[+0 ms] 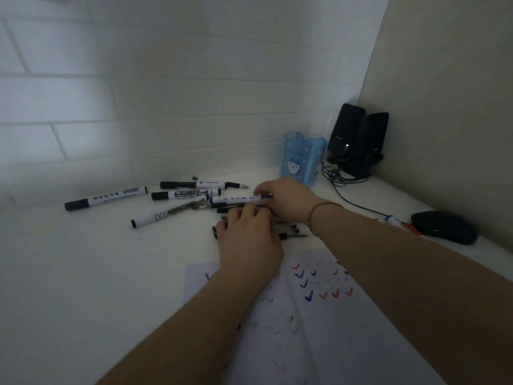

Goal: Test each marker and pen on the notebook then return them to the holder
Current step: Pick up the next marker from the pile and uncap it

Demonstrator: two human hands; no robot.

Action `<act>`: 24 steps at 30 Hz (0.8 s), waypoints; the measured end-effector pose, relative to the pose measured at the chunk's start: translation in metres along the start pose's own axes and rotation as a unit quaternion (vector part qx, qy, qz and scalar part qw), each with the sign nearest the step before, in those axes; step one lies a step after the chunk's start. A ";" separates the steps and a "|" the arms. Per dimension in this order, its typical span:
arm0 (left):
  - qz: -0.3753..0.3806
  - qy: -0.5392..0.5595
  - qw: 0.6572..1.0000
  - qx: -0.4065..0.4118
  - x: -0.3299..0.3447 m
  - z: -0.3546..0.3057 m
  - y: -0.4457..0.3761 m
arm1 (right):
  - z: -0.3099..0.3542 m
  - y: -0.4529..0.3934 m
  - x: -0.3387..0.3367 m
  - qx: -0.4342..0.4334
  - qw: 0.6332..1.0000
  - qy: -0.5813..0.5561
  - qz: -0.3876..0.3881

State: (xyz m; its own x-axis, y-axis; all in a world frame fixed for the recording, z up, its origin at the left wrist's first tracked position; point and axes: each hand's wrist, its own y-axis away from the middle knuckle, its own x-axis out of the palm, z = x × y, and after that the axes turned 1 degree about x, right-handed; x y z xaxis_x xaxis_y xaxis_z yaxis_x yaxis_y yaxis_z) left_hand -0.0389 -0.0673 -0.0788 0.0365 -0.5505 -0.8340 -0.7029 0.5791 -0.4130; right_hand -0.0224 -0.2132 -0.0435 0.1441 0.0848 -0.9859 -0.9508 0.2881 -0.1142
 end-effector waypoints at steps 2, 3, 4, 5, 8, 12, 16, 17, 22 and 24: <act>0.002 -0.004 1.000 0.002 0.001 0.001 0.000 | 0.002 0.000 0.002 -0.006 1.000 0.017 -0.014; 0.003 -0.005 1.000 0.003 0.001 0.001 0.000 | 0.002 0.000 0.002 -0.012 1.000 0.017 -0.023; 0.004 -0.004 1.000 0.004 0.001 0.001 0.000 | 0.002 0.000 -0.001 -0.017 0.999 0.010 -0.030; 0.005 -0.003 1.000 0.004 0.001 0.001 0.000 | 0.000 0.001 -0.004 -0.018 0.999 -0.010 -0.040; 0.009 -0.006 1.000 0.000 -0.001 0.001 0.000 | -0.005 0.007 -0.013 -0.003 0.997 -0.066 -0.035; 0.017 -0.002 1.000 -0.006 -0.002 0.000 0.001 | -0.009 0.010 -0.010 0.007 0.997 -0.072 -0.027; 0.014 0.008 1.000 -0.003 -0.002 -0.001 0.001 | -0.018 -0.008 0.004 0.055 0.998 -0.016 -0.020; 0.016 0.009 1.000 -0.003 -0.002 -0.001 0.001 | -0.020 -0.011 0.007 0.069 0.997 0.008 -0.012; 0.017 0.008 1.000 -0.001 -0.001 0.000 0.001 | -0.025 -0.014 0.012 0.091 0.995 0.032 -0.028; 0.018 0.009 1.000 -0.002 -0.001 0.000 0.001 | -0.026 -0.013 0.008 0.079 0.996 0.023 -0.034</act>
State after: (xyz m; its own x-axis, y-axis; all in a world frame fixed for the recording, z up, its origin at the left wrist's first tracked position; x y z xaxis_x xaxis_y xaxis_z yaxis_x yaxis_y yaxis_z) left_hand -0.0392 -0.0662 -0.0781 -0.0016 -0.5403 -0.8415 -0.7063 0.5963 -0.3815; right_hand -0.0154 -0.2408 -0.0533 0.1897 0.0173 -0.9817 -0.8835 0.4392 -0.1630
